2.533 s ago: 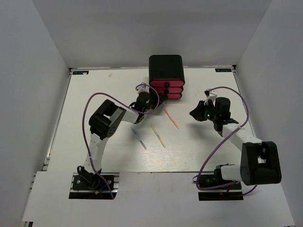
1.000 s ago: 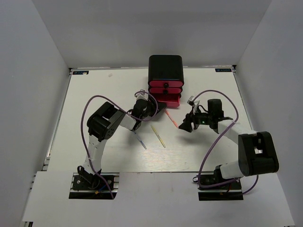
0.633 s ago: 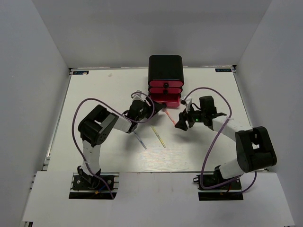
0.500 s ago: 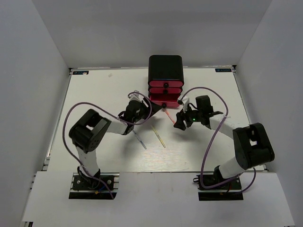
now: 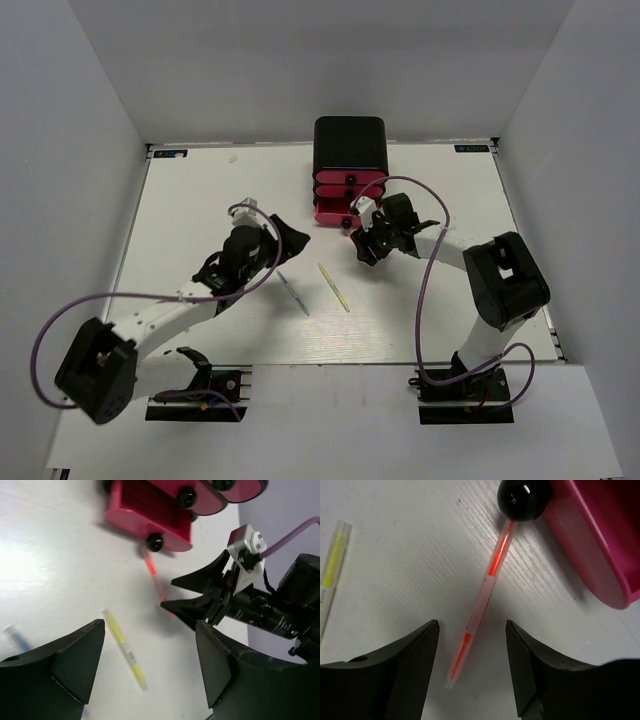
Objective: Sort the stationery into containers
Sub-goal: Grab a piece of stationery with the right arm, then place the stationery into the container
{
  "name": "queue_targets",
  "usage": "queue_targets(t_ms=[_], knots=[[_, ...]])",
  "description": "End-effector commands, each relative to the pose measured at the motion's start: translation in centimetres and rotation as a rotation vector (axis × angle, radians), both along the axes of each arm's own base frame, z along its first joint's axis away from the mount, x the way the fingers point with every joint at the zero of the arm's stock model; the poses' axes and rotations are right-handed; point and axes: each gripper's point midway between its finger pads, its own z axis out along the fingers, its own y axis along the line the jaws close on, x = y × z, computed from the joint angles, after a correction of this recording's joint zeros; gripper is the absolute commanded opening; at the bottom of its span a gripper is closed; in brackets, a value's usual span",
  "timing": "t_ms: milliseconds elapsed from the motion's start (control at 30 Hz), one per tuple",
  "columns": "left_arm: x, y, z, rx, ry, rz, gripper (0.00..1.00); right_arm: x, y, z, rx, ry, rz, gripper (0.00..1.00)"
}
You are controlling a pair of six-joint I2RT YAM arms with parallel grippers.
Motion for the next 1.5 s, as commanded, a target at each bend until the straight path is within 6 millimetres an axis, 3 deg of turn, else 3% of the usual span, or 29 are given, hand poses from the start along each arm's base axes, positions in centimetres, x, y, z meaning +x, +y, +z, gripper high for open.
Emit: queue_targets(t_ms=[0, 67, 200, 333, 433, 467, 533, 567, 633, 667, 700, 800, 967, 1033, 1167, 1200, 1233, 1300, 1467], knots=[[-2.6, 3.9, -3.1, 0.111, 0.107, 0.094, 0.84, 0.8, -0.5, -0.9, -0.105, -0.011, -0.036, 0.62], [-3.1, 4.6, -1.9, 0.089, 0.087, 0.112, 0.84, 0.5, -0.2, -1.2, -0.133, 0.001, -0.032, 0.6], [-4.2, 5.9, -3.0, 0.097, 0.128, 0.156, 0.84, 0.0, -0.3, -2.0, -0.163, 0.013, -0.029, 0.55], [-4.8, 6.4, -3.3, 0.112, 0.146, 0.156, 0.85, -1.4, -0.1, -2.1, -0.171, 0.028, 0.022, 0.3], [-5.1, 6.5, -3.7, 0.119, 0.167, 0.16, 0.85, -2.7, -0.3, -1.9, -0.166, 0.036, 0.074, 0.18], [-5.2, 6.6, -4.3, 0.133, 0.183, 0.16, 0.85, -3.1, -0.4, -1.4, -0.159, 0.03, 0.084, 0.1], [-5.1, 6.6, -4.3, 0.14, 0.192, 0.16, 0.85, -4.2, -0.2, -1.2, -0.136, 0.04, 0.14, 0.04], [-5.1, 6.5, -4.3, 0.139, 0.202, 0.164, 0.85, -4.4, 0.1, 0.2, -0.1, 0.016, 0.161, 0.0], [-5.2, 6.3, -4.9, 0.158, 0.234, 0.154, 0.85, -5.0, 0.4, 1.1, -0.078, -0.002, 0.224, 0.0], [-5.2, 6.3, -5.0, 0.159, 0.255, 0.161, 0.85, -4.9, 0.8, 2.8, -0.052, -0.05, 0.261, 0.0], [-5.5, 6.3, -6.0, 0.18, 0.287, 0.153, 0.85, -4.7, 1.0, 3.6, -0.046, -0.076, 0.282, 0.0], [-5.6, 5.9, -6.2, 0.183, 0.326, 0.144, 0.85, -3.1, 1.3, 7.0, -0.015, -0.196, 0.295, 0.0], [-5.6, 5.4, -6.9, 0.19, 0.376, 0.14, 0.85, 1.8, 1.9, 12.3, -0.041, -0.472, 0.336, 0.0], [-5.6, 5.3, -6.9, 0.186, 0.379, 0.133, 0.85, 3.6, 1.6, 13.2, -0.088, -0.599, 0.373, 0.0], [-5.8, 5.4, -7.3, 0.185, 0.39, 0.138, 0.85, 5.6, 1.6, 12.8, -0.158, -0.662, 0.47, 0.0], [-5.8, 5.4, -7.3, 0.185, 0.39, 0.138, 0.85, 6.0, 1.7, 11.4, -0.169, -0.635, 0.488, 0.0], [-5.8, 5.4, -7.3, 0.185, 0.39, 0.138, 0.85, 6.8, 1.9, 12.3, -0.17, -0.658, 0.488, 0.0], [-6.0, 5.5, -7.4, 0.191, 0.397, 0.138, 0.85, 7.1, 2.1, 11.3, -0.188, -0.647, 0.531, 0.0], [-6.4, 5.8, -8.1, 0.212, 0.437, 0.146, 0.85, 9.0, 2.8, 11.5, -0.201, -0.696, 0.568, 0.0]])
